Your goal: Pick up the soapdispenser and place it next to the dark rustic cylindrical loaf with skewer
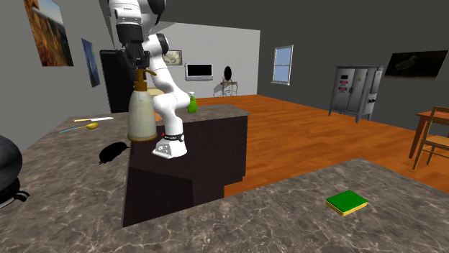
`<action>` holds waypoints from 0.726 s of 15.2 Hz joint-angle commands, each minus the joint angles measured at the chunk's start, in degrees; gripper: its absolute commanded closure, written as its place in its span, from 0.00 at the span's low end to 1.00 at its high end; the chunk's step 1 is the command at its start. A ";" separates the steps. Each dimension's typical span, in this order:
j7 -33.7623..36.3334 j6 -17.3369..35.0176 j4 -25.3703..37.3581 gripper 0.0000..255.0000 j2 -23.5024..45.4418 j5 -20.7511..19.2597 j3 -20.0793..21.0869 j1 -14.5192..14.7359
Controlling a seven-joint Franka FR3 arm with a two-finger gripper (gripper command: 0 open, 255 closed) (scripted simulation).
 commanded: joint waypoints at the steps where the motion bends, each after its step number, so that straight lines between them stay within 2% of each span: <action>1: -1.02 -1.97 -0.44 1.00 -2.77 -1.56 0.33 -1.32; 11: -9.04 -12.72 3.22 1.00 -11.81 -7.86 -0.05 -6.68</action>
